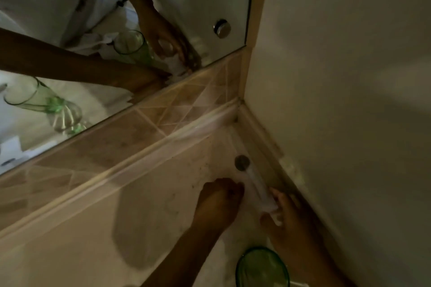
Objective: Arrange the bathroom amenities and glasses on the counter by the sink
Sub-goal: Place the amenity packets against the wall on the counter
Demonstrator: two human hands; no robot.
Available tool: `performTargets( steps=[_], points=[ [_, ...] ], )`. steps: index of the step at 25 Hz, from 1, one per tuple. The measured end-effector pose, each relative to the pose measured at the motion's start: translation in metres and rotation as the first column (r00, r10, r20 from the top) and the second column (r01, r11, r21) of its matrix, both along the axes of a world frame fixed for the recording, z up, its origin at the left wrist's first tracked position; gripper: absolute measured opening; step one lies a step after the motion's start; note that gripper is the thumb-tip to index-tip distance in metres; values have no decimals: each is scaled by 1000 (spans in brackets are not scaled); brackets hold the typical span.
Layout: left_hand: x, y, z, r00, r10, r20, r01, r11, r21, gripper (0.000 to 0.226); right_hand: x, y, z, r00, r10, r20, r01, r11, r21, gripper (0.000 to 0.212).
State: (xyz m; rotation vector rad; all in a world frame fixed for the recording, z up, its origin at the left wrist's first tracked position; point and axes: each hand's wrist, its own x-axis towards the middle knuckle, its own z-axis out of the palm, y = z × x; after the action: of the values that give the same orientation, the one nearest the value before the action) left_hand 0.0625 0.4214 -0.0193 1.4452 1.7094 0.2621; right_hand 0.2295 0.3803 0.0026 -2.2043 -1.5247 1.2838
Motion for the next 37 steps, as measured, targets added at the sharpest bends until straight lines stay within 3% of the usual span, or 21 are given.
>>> performTargets(
  steps=[3, 5, 8, 12, 15, 18, 20, 25, 31, 34, 37],
  points=[
    [-17, 2, -3, 944, -159, -290, 259, 902, 347, 16, 1, -7, 3, 973, 156, 168, -169, 983, 68, 57],
    [-28, 9, -13, 863, -261, -433, 449, 790, 418, 42, -3, -4, 6, 958, 225, 177, -240, 968, 69, 53],
    [-39, 27, -19, 768, -406, -495, 598, 732, 327, 50, -10, 12, 11, 955, 282, 92, -289, 954, 80, 57],
    [-42, 37, -26, 698, -486, -526, 675, 691, 258, 51, -17, 34, 13, 967, 253, -41, -249, 965, 87, 37],
    [-40, 40, -31, 712, -489, -505, 659, 713, 239, 56, -18, 38, 7, 955, 294, 33, -296, 952, 81, 47],
    [-33, 40, -33, 737, -494, -461, 634, 741, 221, 62, -19, 35, 6, 967, 250, 54, -253, 964, 82, 85],
    [-28, 43, -30, 730, -505, -460, 639, 743, 200, 63, -21, 33, 5, 972, 231, 47, -234, 970, 67, 92],
    [-21, 47, -29, 724, -509, -465, 632, 759, 154, 63, -20, 30, 2, 961, 264, 80, -269, 962, 45, 59],
    [-19, 30, -5, 795, -458, -399, 541, 832, 123, 63, -4, 15, 11, 982, 186, -28, -180, 974, 137, 43],
    [-23, 2, 21, 880, -311, -359, 376, 918, 128, 61, 22, -10, 28, 991, 103, -82, -95, 991, 92, 34],
    [-29, -66, 36, 983, -14, -184, 62, 964, 259, 51, 49, -60, 51, 984, 59, -170, -50, 997, 55, 21]
  ],
)
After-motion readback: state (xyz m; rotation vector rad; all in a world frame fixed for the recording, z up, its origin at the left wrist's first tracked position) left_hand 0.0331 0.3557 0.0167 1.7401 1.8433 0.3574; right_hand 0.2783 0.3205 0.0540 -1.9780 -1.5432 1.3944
